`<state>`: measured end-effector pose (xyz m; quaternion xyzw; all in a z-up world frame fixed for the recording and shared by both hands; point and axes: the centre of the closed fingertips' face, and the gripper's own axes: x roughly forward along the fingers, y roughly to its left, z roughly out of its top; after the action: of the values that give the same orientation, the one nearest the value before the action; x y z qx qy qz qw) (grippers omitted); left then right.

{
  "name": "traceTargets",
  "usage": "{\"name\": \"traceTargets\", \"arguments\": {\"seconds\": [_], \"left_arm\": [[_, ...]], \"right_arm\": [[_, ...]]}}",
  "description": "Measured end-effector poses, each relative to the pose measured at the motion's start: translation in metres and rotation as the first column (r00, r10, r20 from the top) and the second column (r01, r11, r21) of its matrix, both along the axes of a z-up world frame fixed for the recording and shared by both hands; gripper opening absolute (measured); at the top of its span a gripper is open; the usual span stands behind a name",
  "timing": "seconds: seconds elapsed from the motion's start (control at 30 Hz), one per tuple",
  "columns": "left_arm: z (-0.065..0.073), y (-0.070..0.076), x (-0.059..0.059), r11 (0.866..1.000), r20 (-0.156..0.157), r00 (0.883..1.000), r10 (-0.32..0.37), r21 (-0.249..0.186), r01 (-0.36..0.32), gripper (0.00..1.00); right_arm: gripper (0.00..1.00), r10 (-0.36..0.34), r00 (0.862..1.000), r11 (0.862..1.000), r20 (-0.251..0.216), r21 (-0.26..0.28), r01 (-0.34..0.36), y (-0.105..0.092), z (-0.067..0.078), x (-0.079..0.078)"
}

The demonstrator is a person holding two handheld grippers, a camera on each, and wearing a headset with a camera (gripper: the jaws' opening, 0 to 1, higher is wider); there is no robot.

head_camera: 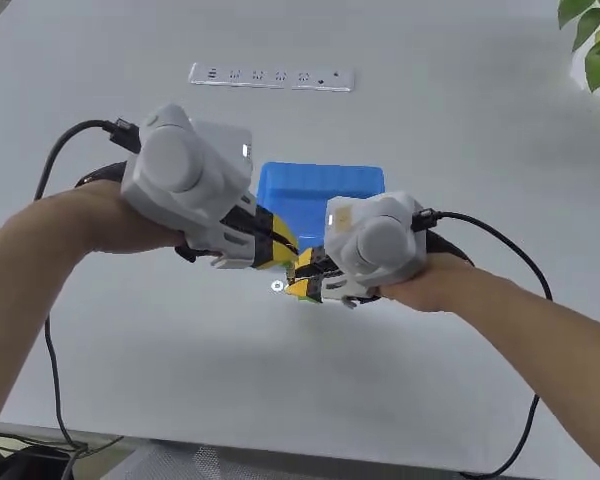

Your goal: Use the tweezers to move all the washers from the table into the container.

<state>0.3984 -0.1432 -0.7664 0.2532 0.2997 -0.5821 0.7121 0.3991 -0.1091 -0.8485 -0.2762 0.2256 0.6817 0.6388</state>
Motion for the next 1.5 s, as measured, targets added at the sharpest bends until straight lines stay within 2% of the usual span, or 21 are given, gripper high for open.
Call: {"name": "traceTargets", "arguments": {"seconds": [0.8, 1.07, 1.5], "left_arm": [[-0.022, 0.005, 0.009, 1.000, -0.033, 0.999, 0.003, 0.003, -0.003, 0.05], [-0.024, 0.006, 0.011, 1.000, -0.044, 0.999, 0.007, -0.002, -0.007, 0.05], [-0.023, 0.004, 0.008, 1.000, -0.053, 0.999, 0.001, -0.002, -0.001, 0.05]], "right_arm": [[0.11, 0.002, 0.999, 1.000, -0.038, -0.003, -0.002, 0.003, -0.023, 0.007], [0.12, 0.000, 0.999, 1.000, -0.053, 0.004, 0.000, 0.005, -0.024, 0.007], [0.12, 0.014, 0.999, 1.000, -0.042, -0.007, -0.015, 0.003, -0.023, 0.003]]}}
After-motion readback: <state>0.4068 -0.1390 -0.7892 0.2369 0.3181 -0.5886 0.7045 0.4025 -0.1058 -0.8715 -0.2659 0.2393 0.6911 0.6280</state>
